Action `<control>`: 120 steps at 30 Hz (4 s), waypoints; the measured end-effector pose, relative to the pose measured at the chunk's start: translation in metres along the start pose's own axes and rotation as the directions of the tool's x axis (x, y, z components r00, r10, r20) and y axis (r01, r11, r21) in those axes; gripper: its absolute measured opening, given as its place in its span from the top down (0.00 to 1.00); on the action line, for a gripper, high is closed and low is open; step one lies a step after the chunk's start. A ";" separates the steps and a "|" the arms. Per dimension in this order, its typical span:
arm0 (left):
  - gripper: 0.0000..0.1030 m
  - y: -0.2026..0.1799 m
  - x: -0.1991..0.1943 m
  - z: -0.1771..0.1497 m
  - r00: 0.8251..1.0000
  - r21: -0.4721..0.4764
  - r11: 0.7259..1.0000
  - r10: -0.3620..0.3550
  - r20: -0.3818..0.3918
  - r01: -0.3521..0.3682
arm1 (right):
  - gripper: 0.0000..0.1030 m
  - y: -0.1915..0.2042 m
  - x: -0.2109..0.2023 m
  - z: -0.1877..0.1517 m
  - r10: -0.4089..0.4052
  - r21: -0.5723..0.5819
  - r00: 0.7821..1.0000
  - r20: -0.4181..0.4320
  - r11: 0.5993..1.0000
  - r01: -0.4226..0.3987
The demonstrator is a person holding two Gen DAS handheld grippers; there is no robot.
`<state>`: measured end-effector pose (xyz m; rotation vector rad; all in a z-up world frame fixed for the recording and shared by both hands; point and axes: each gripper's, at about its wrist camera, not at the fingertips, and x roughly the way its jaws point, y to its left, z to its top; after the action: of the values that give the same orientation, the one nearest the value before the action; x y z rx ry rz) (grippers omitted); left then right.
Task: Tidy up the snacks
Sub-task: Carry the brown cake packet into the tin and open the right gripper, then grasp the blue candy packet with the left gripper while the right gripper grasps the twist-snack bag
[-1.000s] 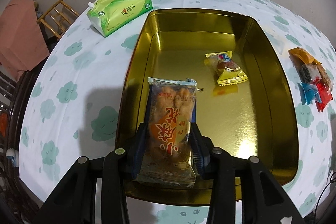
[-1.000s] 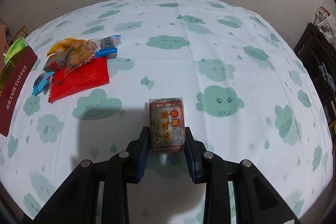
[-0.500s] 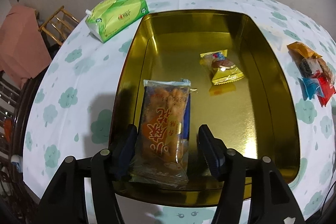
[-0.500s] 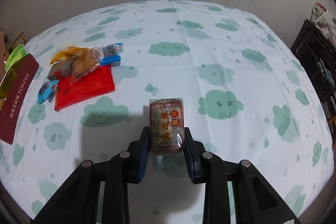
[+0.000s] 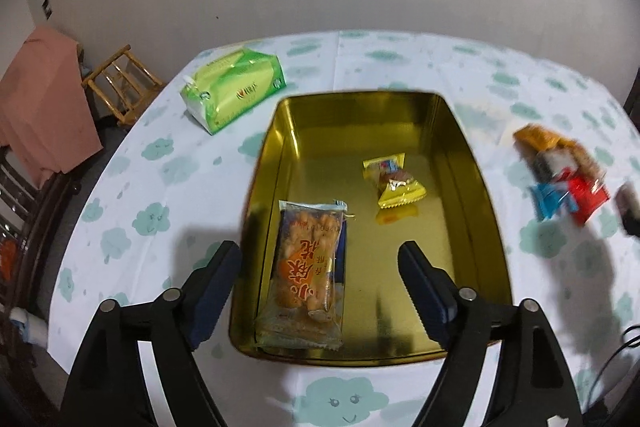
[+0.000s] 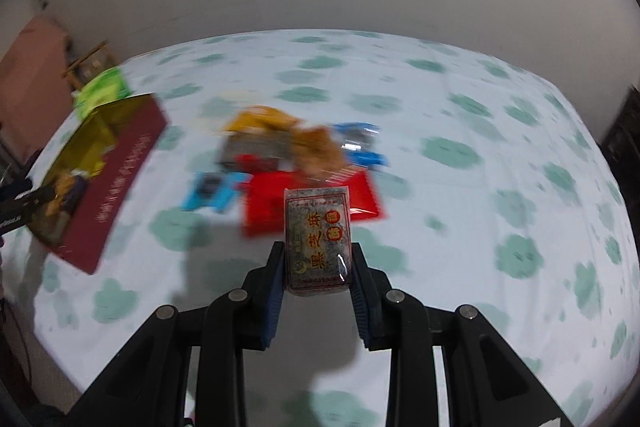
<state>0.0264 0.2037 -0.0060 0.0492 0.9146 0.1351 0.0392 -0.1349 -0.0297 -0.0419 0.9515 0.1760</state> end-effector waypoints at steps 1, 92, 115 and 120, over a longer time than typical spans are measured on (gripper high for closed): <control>0.19 0.004 -0.004 0.000 1.000 -0.018 1.000 -0.004 0.006 0.004 | 0.71 0.009 0.000 0.002 0.015 -0.017 1.000 0.000 1.000 -0.015; 0.14 -0.076 -0.016 0.013 0.996 0.011 0.997 -0.081 -0.047 0.082 | 0.65 -0.007 0.081 0.078 0.048 -0.124 0.996 -0.069 0.991 -0.056; 0.14 -0.183 0.025 0.018 0.970 0.154 0.961 -0.212 -0.117 0.229 | 0.61 -0.013 0.088 0.069 0.019 -0.172 0.999 -0.045 0.985 -0.026; 0.14 -0.196 0.034 0.021 0.966 0.145 0.957 -0.238 -0.104 0.252 | 0.61 -0.041 0.060 0.058 -0.012 -0.096 0.999 0.031 0.995 0.015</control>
<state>0.0828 0.0145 -0.0396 0.0761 1.0076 -0.1677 0.1270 -0.1604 -0.0468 -0.1337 0.9113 0.2094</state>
